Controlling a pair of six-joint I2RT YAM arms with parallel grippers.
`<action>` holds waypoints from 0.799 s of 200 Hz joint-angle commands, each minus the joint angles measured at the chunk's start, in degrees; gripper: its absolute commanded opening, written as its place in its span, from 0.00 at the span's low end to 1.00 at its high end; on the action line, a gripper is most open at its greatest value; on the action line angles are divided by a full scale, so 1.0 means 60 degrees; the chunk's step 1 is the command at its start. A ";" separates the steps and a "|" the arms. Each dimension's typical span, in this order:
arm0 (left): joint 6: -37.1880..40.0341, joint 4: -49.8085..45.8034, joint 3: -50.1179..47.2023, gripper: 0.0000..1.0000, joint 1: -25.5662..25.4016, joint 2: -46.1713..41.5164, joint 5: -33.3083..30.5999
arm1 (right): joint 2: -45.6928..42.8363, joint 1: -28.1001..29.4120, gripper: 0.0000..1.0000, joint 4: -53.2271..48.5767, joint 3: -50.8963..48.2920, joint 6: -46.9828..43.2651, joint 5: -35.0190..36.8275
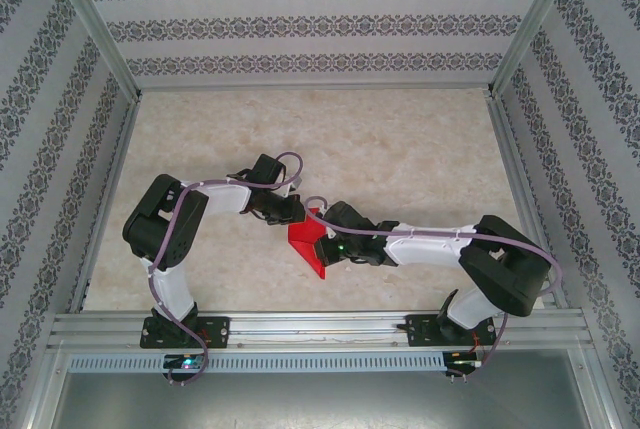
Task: Fold a paper plane with a square sheet of paper (fold left side to right side)
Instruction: Third fold the triangle at the center of the table.
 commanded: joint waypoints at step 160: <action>0.0227 -0.0643 -0.0057 0.07 -0.0162 0.0396 -0.0702 | 0.0621 -0.0198 0.00 -0.0317 0.0464 -0.0183 0.0500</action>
